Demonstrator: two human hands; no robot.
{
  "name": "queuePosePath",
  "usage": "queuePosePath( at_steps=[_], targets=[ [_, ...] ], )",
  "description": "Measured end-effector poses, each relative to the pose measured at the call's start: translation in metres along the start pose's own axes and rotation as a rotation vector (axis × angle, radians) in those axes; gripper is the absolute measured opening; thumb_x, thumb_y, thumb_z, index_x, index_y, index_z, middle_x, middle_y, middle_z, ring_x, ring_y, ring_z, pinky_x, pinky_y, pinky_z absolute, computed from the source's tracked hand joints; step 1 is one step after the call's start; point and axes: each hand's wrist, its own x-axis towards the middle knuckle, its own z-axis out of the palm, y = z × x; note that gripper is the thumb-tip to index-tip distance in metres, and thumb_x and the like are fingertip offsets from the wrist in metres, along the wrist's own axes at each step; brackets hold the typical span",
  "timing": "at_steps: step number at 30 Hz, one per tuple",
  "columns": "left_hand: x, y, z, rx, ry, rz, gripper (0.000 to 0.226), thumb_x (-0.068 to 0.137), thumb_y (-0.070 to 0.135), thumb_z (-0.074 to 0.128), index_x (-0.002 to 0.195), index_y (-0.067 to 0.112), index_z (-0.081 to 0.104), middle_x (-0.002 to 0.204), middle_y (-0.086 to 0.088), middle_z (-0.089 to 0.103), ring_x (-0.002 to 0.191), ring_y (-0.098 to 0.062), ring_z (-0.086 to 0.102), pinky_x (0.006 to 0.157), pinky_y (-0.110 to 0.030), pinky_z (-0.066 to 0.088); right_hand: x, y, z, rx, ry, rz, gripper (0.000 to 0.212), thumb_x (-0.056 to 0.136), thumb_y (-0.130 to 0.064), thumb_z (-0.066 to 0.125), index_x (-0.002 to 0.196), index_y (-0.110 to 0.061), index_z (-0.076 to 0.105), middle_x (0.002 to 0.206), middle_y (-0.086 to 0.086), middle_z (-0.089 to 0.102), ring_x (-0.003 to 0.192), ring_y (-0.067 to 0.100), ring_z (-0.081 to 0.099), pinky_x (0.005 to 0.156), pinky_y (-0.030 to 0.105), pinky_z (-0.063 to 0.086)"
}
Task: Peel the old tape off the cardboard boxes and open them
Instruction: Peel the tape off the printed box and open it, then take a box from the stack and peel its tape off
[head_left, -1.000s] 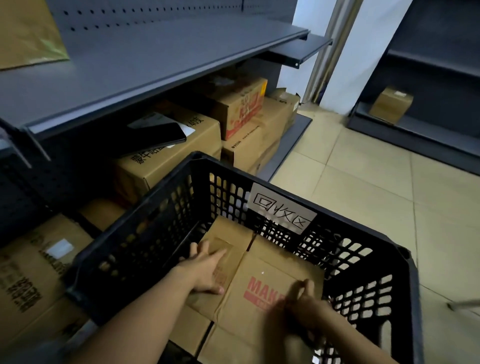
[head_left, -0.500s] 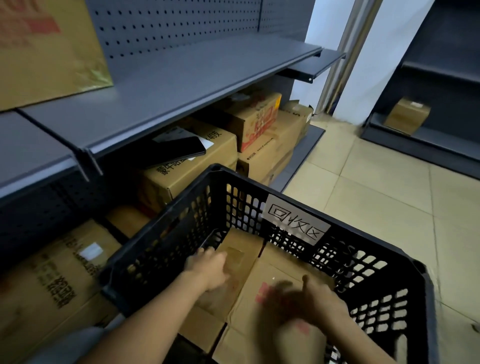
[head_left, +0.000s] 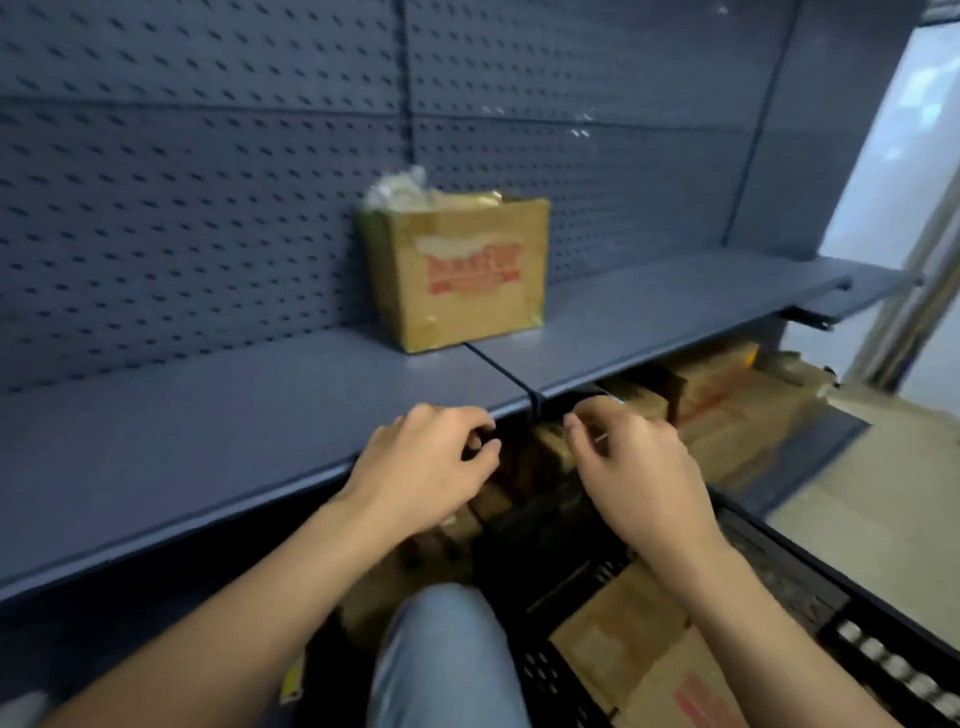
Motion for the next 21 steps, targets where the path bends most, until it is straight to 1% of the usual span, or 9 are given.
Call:
queuePosePath(
  at_steps=[1,4,6,7,10,12,15,19,21],
  targets=[
    [-0.012,-0.012,-0.023,0.009,0.060,-0.032,0.026,0.094,0.047,0.052,0.115,0.037,0.064,0.101,0.011,0.069,0.099,-0.020,0.064,0.080,-0.037,0.054,0.006,-0.024,0.002,0.029,0.007,-0.053,0.022,0.098,-0.042,0.049,0.102,-0.027,0.064,0.093,-0.001,0.069,0.093,0.028,0.064,0.063,0.036,0.046],
    [-0.053,-0.053,-0.086,0.057,0.242,-0.156,0.023,0.094,0.046,0.052,0.112,0.036,0.065,0.104,0.013,0.068,0.103,-0.021,0.063,0.081,-0.033,0.050,0.020,-0.096,0.011,0.121,-0.013,-0.213,0.022,0.097,-0.043,0.048,0.099,-0.027,0.063,0.092,-0.001,0.070,0.093,0.029,0.064,0.064,0.037,0.048],
    [-0.083,-0.083,-0.122,0.106,0.357,-0.235,0.023,0.095,0.046,0.052,0.111,0.036,0.065,0.106,0.014,0.068,0.104,-0.021,0.063,0.081,-0.034,0.049,0.026,-0.146,0.019,0.151,-0.048,-0.299,0.023,0.097,-0.042,0.049,0.103,-0.026,0.064,0.095,0.003,0.071,0.096,0.032,0.063,0.066,0.037,0.043],
    [-0.098,-0.097,-0.137,0.121,0.411,-0.270,0.023,0.095,0.045,0.052,0.110,0.035,0.065,0.106,0.014,0.068,0.104,-0.020,0.063,0.082,-0.035,0.050,0.028,-0.170,0.024,0.177,-0.074,-0.337,0.023,0.097,-0.042,0.050,0.105,-0.026,0.065,0.097,0.004,0.071,0.098,0.033,0.063,0.068,0.038,0.044],
    [-0.146,-0.138,-0.174,0.150,0.562,-0.360,0.023,0.096,0.041,0.053,0.113,0.033,0.065,0.111,0.014,0.066,0.106,-0.015,0.061,0.085,-0.037,0.051,0.026,-0.239,0.038,0.288,-0.107,-0.468,0.026,0.096,-0.042,0.050,0.107,-0.025,0.065,0.101,0.003,0.070,0.099,0.029,0.064,0.078,0.042,0.052],
    [-0.173,-0.161,-0.192,0.183,0.636,-0.402,0.025,0.096,0.038,0.054,0.117,0.030,0.065,0.116,0.013,0.064,0.110,-0.014,0.059,0.088,-0.036,0.050,0.022,-0.281,0.049,0.326,-0.118,-0.519,0.026,0.096,-0.043,0.050,0.108,-0.025,0.064,0.102,0.002,0.070,0.099,0.027,0.064,0.080,0.042,0.053],
    [-0.208,-0.188,-0.213,0.220,0.722,-0.457,0.029,0.095,0.035,0.055,0.121,0.026,0.065,0.122,0.010,0.063,0.114,-0.015,0.057,0.091,-0.036,0.050,0.011,-0.336,0.064,0.365,-0.177,-0.578,0.026,0.098,-0.044,0.050,0.112,-0.027,0.063,0.103,-0.004,0.068,0.097,0.020,0.061,0.079,0.038,0.052],
    [-0.243,-0.210,-0.237,0.257,0.852,-0.466,0.036,0.090,0.035,0.050,0.117,0.020,0.068,0.116,0.005,0.066,0.111,-0.021,0.059,0.089,-0.041,0.052,-0.003,-0.394,0.077,0.445,-0.254,-0.662,0.031,0.099,-0.045,0.050,0.119,-0.024,0.061,0.103,-0.005,0.065,0.097,0.015,0.060,0.083,0.039,0.054],
    [-0.259,-0.219,-0.250,0.272,0.926,-0.461,0.036,0.088,0.032,0.050,0.115,0.017,0.069,0.113,0.003,0.067,0.109,-0.022,0.059,0.090,-0.039,0.051,-0.007,-0.418,0.079,0.473,-0.290,-0.688,0.035,0.099,-0.046,0.049,0.124,-0.024,0.059,0.106,-0.006,0.064,0.099,0.014,0.059,0.086,0.040,0.054]
  ],
)
